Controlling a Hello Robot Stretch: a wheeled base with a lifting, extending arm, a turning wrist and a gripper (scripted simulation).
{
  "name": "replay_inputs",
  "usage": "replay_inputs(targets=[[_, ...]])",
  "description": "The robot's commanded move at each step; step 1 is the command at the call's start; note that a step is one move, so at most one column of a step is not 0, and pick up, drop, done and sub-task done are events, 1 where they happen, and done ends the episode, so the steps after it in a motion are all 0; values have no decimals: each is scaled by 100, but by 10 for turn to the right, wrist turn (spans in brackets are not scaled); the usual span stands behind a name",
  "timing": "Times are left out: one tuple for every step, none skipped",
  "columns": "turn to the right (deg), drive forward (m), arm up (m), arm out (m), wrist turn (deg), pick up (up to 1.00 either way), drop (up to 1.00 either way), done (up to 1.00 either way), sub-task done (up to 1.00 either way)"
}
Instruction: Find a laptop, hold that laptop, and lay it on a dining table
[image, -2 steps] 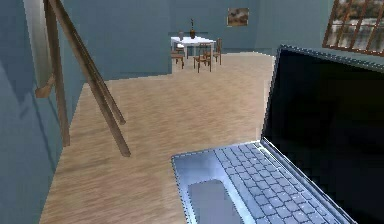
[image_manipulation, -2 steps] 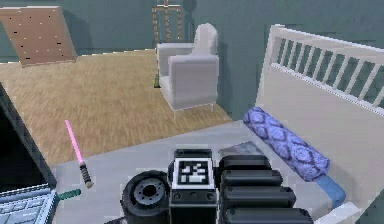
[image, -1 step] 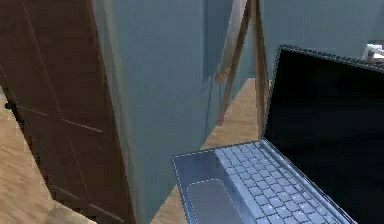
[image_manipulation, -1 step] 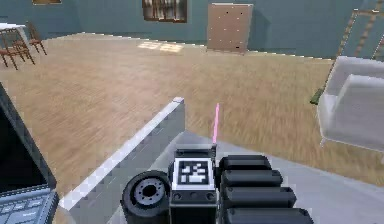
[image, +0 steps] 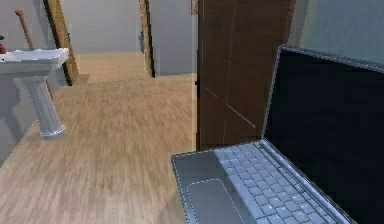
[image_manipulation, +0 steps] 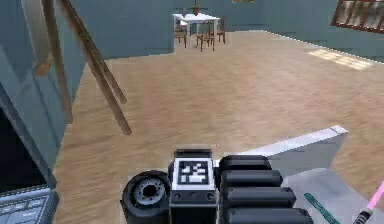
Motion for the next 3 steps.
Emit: replay_inputs(targets=[[-180,0,0,0,0,0,0,0,0],[0,30,0,0,0,0,0,0,0],[0,100,0,0,0,0,0,0,0]])
